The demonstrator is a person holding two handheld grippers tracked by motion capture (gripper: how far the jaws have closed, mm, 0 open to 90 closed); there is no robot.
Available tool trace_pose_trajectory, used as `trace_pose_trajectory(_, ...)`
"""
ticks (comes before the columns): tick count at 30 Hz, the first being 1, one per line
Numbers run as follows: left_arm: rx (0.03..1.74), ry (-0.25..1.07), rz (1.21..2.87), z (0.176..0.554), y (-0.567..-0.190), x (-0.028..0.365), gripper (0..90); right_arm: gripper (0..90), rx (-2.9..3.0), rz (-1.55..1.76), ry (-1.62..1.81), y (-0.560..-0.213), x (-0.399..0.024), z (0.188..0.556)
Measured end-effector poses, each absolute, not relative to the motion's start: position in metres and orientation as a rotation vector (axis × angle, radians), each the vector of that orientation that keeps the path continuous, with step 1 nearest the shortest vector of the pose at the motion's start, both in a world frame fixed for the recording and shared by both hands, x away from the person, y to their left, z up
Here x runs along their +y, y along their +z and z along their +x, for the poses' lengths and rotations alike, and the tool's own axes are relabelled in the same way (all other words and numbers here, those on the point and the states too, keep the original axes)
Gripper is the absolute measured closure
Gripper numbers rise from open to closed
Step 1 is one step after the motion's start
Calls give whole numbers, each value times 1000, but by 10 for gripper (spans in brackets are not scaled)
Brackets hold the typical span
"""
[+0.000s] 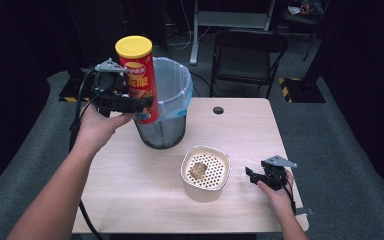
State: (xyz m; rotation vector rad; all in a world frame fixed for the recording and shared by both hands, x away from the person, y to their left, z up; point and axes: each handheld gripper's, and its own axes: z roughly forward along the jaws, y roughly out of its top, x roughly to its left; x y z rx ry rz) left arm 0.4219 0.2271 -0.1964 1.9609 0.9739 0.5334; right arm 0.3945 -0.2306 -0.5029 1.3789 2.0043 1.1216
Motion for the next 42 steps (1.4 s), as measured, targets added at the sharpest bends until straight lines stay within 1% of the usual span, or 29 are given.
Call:
trace_pose_trajectory(15, 941, 537, 1906, 459, -175, 244, 242, 264, 2011, 1369, 1114, -504, -230, 395)
trace_pose_trajectory(21, 938, 499, 1881, 481, -176, 252, 242, 264, 2019, 1359, 1113, -504, -229, 395)
trace_pose_trajectory(27, 958, 484, 1877, 502, -188, 260, 242, 264, 2024, 1361, 1109, -505, -227, 396)
trace_pose_trajectory(29, 977, 487, 1876, 511, -198, 261, 242, 264, 2021, 1365, 1103, -506, -227, 396)
trace_pose_trajectory(37, 996, 490, 1903, 525, -222, 258, 241, 264, 2037, 1360, 1107, -507, -224, 396)
trace_pose_trajectory(38, 1009, 479, 1909, 529, -229, 257, 240, 264, 2043, 1348, 1102, -507, -223, 396)
trace_pose_trajectory(42, 1036, 456, 1927, 535, -240, 254, 239, 264, 2045, 1347, 1101, -507, -223, 396)
